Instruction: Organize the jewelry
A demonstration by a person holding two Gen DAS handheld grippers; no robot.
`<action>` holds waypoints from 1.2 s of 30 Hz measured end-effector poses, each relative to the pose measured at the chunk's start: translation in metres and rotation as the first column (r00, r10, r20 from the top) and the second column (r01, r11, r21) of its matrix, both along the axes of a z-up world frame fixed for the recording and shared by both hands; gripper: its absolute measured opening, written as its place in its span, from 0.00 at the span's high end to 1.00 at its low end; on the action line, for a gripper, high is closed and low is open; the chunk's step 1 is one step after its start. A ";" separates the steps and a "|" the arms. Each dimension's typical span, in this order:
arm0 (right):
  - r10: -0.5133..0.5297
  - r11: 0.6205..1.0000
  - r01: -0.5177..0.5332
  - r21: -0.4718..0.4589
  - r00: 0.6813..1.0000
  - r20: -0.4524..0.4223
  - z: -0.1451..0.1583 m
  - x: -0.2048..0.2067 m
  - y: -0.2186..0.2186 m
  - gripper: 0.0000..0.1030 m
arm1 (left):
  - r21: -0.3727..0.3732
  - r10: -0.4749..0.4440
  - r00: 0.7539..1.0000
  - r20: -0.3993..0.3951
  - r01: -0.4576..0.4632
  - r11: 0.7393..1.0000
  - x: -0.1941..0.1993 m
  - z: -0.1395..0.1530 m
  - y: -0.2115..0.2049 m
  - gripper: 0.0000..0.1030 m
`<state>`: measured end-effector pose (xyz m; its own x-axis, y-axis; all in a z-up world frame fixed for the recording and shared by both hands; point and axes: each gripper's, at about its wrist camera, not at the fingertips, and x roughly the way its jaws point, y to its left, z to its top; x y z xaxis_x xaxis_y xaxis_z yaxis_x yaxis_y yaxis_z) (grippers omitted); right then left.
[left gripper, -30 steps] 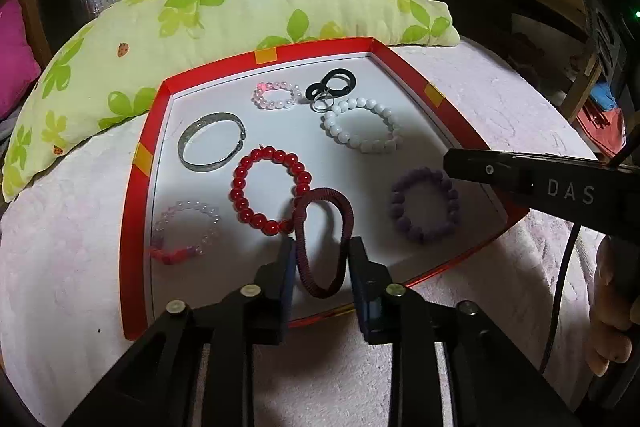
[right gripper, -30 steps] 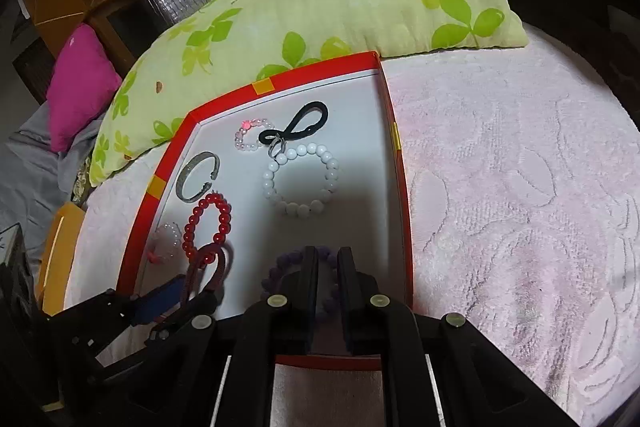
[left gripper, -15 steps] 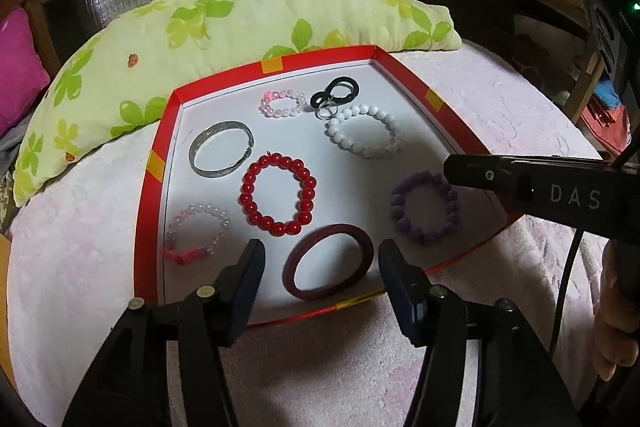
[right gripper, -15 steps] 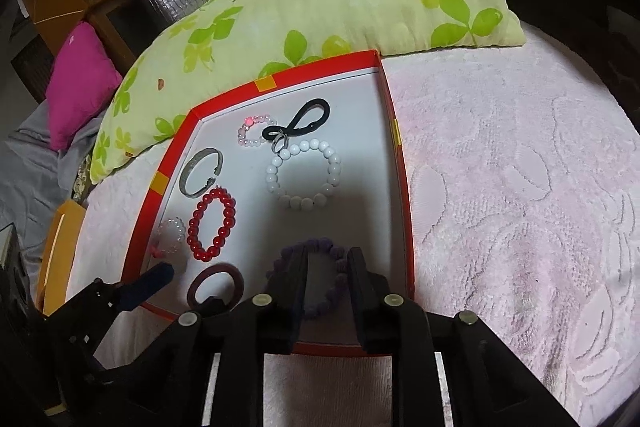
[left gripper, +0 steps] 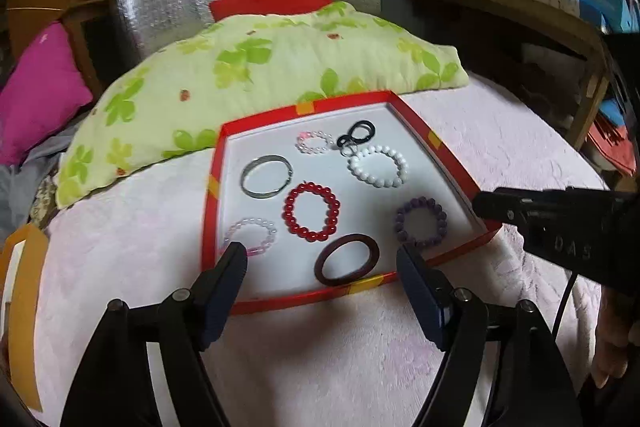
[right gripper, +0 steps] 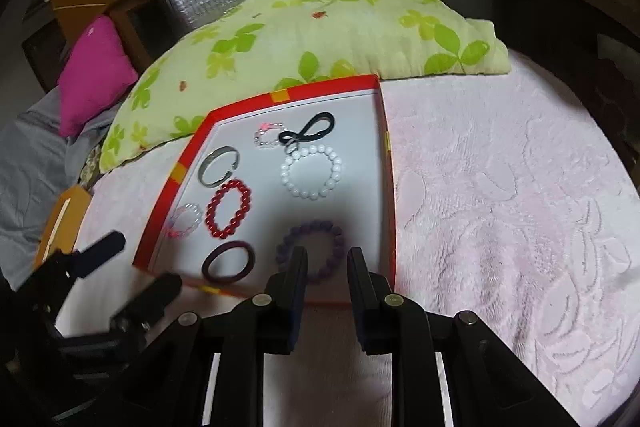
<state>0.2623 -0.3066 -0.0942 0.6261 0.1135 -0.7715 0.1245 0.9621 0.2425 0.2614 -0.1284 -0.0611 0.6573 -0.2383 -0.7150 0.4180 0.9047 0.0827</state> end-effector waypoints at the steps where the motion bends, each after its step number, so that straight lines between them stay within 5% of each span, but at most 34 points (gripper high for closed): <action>1: 0.001 1.000 -0.001 -0.002 1.000 0.005 0.002 -0.003 0.001 0.78 | 0.001 0.011 1.000 0.005 -0.011 1.000 -0.003 0.003 0.002 0.25; 6: -0.006 1.000 0.006 -0.031 1.000 0.031 0.011 -0.018 0.005 0.64 | 0.026 0.059 0.997 0.045 -0.060 0.998 -0.013 0.016 0.011 0.24; 8: -0.014 0.999 0.015 -0.038 0.999 0.040 0.014 -0.024 0.006 0.40 | 0.030 0.085 0.995 0.058 -0.087 0.996 -0.016 0.020 0.016 0.24; 20: 0.008 0.990 0.015 -0.141 0.988 0.156 0.067 -0.091 0.035 0.40 | 0.028 0.237 0.964 0.121 -0.242 0.970 -0.065 0.058 0.059 0.24; 36: 0.046 0.984 -0.012 -0.179 0.982 0.185 0.123 -0.183 0.068 0.39 | -0.025 0.265 0.939 0.217 -0.266 0.964 -0.152 0.120 0.088 0.23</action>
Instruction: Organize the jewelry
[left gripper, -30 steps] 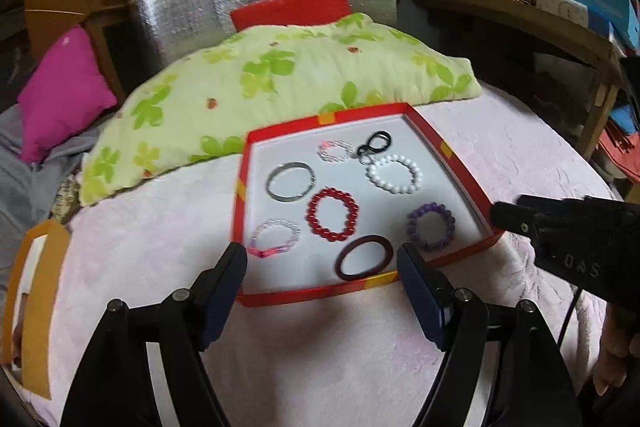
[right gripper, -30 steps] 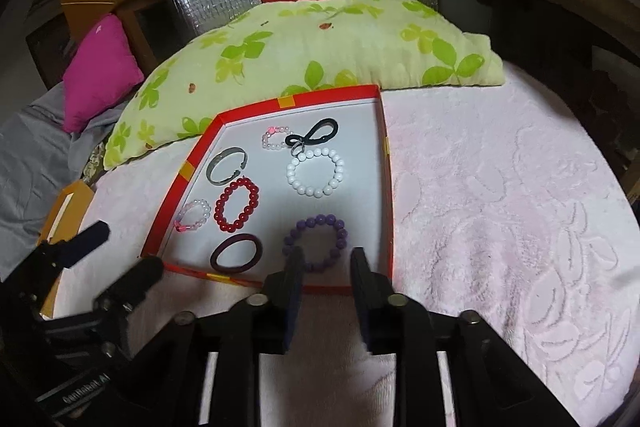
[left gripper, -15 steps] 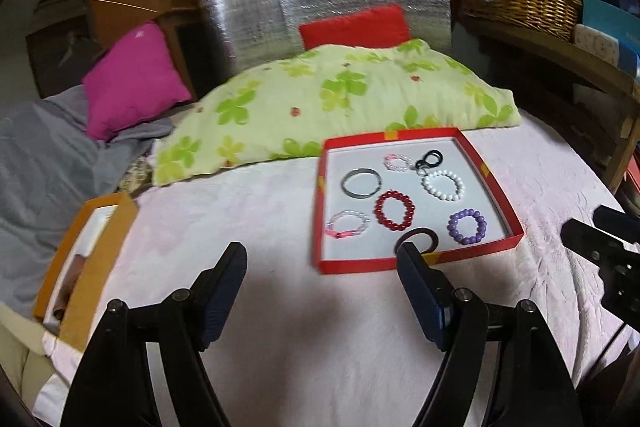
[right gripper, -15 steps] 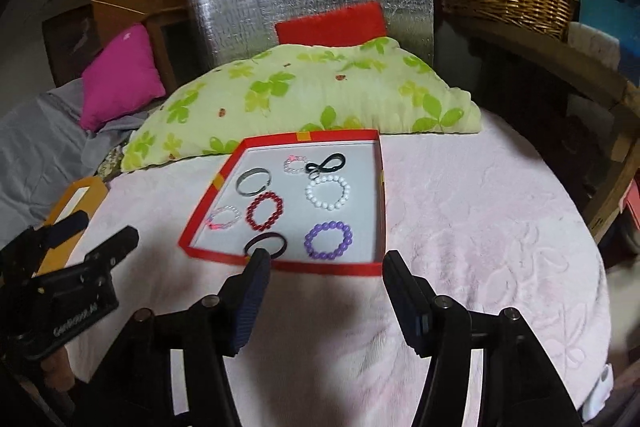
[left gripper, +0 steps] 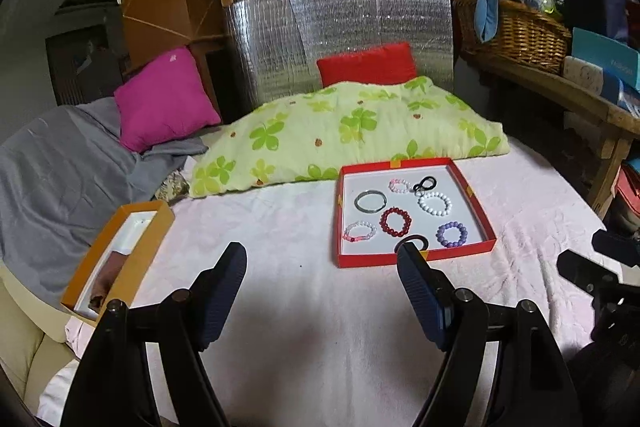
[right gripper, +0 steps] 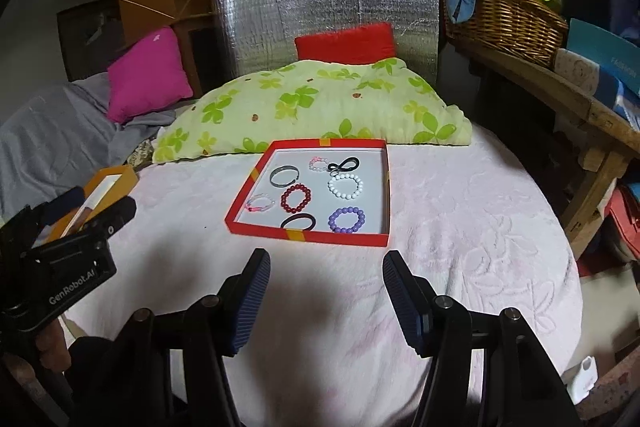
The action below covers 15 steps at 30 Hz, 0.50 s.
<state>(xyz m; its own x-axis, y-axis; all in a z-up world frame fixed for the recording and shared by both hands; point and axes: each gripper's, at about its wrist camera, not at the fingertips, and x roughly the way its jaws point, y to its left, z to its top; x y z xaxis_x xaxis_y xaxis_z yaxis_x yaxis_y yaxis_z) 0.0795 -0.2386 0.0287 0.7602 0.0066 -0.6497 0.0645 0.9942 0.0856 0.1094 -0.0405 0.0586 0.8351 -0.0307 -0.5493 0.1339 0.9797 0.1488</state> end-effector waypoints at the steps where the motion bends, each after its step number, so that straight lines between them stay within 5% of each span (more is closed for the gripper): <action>1: 0.001 1.000 -0.001 -0.002 1.000 0.001 0.002 -0.004 0.002 0.39 | 0.000 0.000 1.000 0.008 0.000 1.000 -0.004 0.004 0.001 0.22; 15: -0.006 1.000 0.006 -0.007 0.999 0.031 0.022 -0.028 0.015 0.38 | -0.008 0.020 0.998 0.068 -0.020 1.000 -0.038 0.027 0.014 0.20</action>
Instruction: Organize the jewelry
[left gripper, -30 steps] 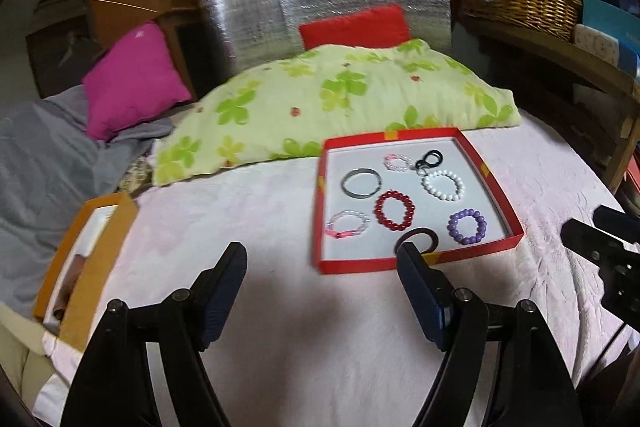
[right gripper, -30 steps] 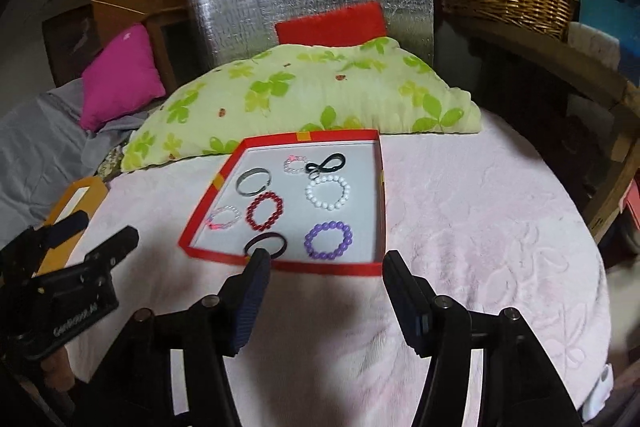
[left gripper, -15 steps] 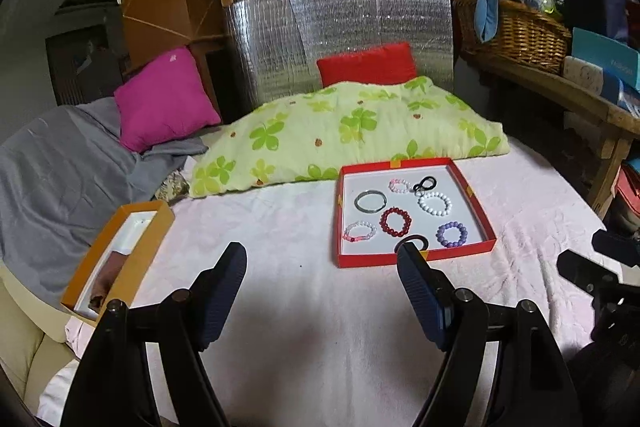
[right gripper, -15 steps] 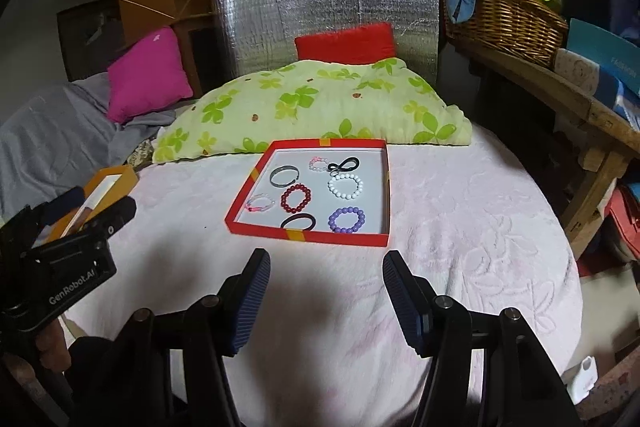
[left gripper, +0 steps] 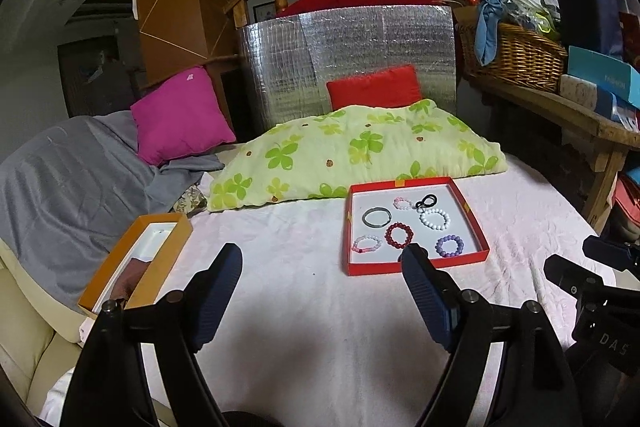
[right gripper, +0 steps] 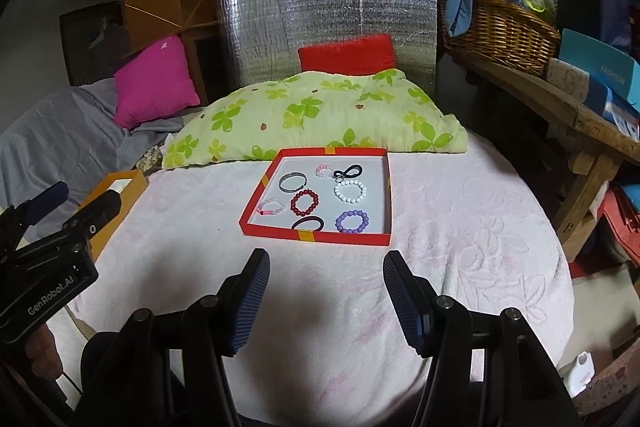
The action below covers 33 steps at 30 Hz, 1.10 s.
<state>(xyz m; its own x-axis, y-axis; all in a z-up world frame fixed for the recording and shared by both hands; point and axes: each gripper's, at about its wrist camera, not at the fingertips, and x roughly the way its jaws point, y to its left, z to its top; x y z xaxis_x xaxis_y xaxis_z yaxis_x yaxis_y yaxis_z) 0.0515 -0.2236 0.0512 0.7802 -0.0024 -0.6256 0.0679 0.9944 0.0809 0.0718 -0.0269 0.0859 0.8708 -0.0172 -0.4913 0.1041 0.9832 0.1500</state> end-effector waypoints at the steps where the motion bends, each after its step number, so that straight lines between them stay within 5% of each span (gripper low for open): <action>1: 0.001 1.000 -0.001 -0.004 1.000 0.002 0.001 0.000 0.001 0.38 | -0.001 0.002 1.000 0.003 -0.002 1.000 -0.001 0.001 0.001 0.20; 33: -0.007 1.000 0.007 0.002 1.000 -0.001 -0.001 0.004 0.004 0.38 | 0.002 0.009 1.000 0.008 -0.009 1.000 -0.001 0.001 0.005 0.20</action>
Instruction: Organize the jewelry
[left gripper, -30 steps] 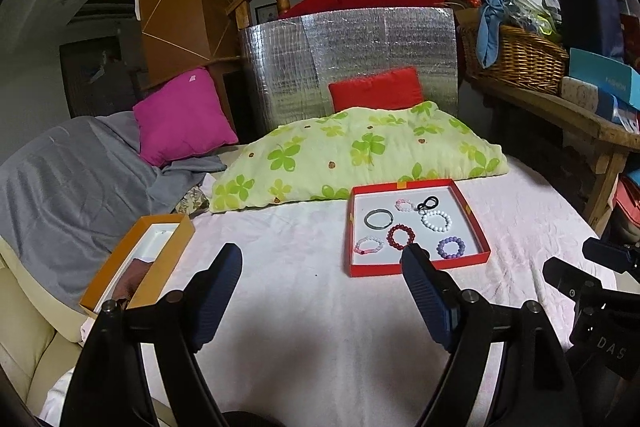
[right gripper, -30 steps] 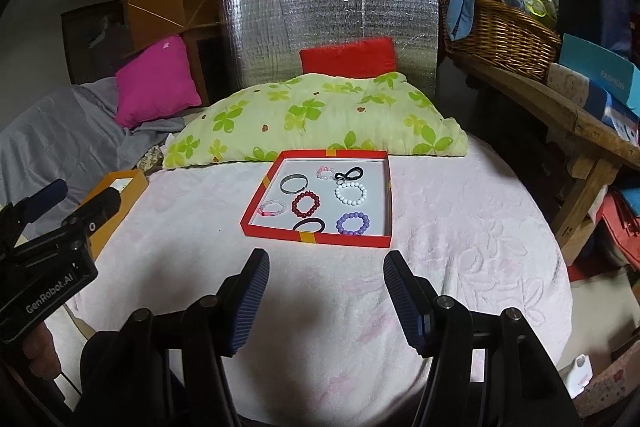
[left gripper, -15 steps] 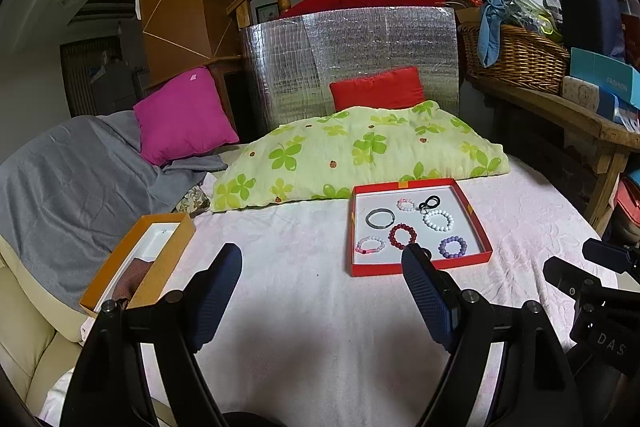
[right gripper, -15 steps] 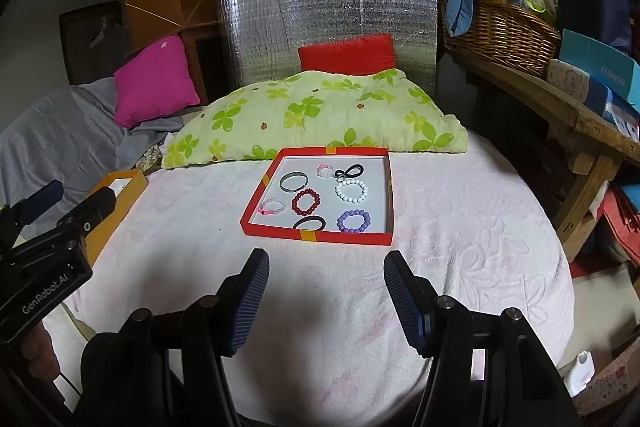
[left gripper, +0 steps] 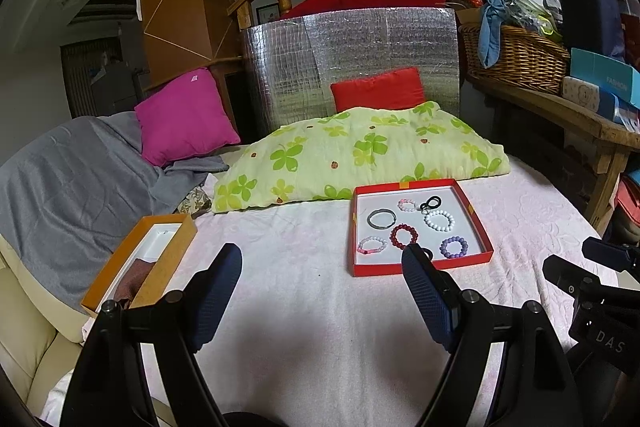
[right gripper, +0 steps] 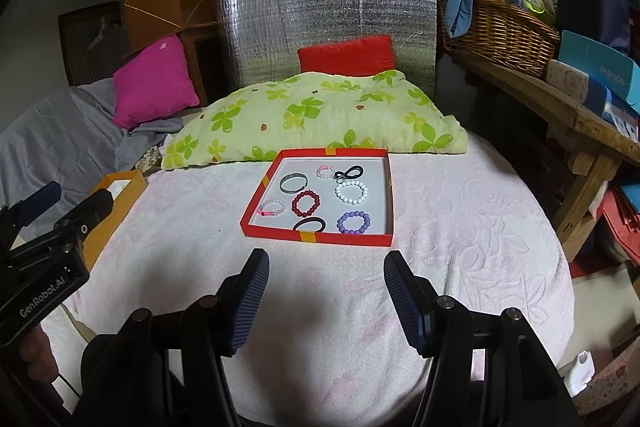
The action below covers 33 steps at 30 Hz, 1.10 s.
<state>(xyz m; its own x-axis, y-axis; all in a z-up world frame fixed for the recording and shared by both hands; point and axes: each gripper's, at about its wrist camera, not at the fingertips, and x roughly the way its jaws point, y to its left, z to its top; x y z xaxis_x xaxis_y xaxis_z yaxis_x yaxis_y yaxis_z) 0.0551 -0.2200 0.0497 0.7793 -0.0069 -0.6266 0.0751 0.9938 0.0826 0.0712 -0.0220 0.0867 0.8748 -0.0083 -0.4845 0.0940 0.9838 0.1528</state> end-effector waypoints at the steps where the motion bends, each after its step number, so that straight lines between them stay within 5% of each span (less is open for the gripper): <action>1: 0.000 1.000 0.000 0.000 1.000 0.000 0.000 0.000 0.000 0.38 | 0.000 -0.001 1.000 -0.001 0.001 1.000 0.000 0.000 0.000 0.20; 33: -0.017 1.000 0.017 0.001 1.000 0.011 0.001 0.004 0.001 0.38 | 0.005 0.011 1.000 -0.010 -0.011 1.000 0.004 -0.003 0.001 0.20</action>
